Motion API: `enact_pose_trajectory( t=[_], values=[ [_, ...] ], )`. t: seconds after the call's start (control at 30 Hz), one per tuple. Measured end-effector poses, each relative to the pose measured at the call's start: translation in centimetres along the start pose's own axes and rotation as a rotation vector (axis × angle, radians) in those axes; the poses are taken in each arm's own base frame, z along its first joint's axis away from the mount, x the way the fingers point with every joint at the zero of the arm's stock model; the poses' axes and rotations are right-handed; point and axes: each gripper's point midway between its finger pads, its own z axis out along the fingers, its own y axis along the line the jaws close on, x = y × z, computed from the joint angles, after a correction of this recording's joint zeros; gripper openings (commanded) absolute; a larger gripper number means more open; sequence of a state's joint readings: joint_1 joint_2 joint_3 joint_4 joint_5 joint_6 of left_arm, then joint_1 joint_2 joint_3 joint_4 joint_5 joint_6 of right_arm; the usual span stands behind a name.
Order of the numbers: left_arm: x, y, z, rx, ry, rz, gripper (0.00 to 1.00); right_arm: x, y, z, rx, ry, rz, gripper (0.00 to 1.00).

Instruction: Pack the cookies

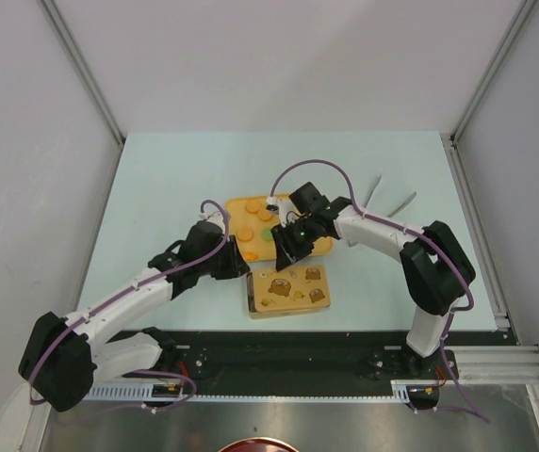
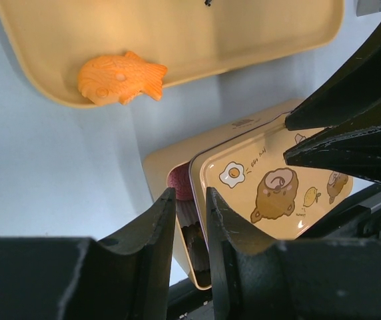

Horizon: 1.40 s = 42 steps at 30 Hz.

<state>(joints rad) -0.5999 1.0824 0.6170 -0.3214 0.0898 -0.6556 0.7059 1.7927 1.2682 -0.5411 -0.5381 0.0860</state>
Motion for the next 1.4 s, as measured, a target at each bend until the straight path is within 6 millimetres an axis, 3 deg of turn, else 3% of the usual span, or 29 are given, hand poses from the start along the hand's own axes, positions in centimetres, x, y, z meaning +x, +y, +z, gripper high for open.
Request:
enact_pose_trajectory(
  t=[0.33, 0.37, 0.4, 0.5, 1.0, 1.4],
  values=[
    [-0.1, -0.1, -0.2, 0.004, -0.005, -0.001, 0.24, 0.3, 0.7, 0.2, -0.007, 0.009, 0.000, 0.40],
    [0.0, 0.0, -0.2, -0.001, -0.002, -0.002, 0.20, 0.3, 0.7, 0.2, -0.009, 0.010, -0.002, 0.40],
    [0.1, 0.1, -0.3, -0.007, 0.003, -0.003, 0.10, 0.3, 0.8, 0.3, -0.009, 0.011, -0.003, 0.40],
    [0.6, 0.5, -0.6, -0.024, 0.019, -0.012, 0.00, 0.3, 0.9, 0.3, -0.011, 0.012, -0.006, 0.40],
    [6.4, 3.1, 1.0, -0.070, 0.187, -0.038, 0.00, 0.5, 2.1, 1.0, -0.053, -0.002, -0.020, 0.40],
    [6.3, 2.5, 1.5, -0.050, 0.182, -0.045, 0.00, 0.7, 4.7, 2.5, -0.101, -0.001, -0.073, 0.40]
  ],
)
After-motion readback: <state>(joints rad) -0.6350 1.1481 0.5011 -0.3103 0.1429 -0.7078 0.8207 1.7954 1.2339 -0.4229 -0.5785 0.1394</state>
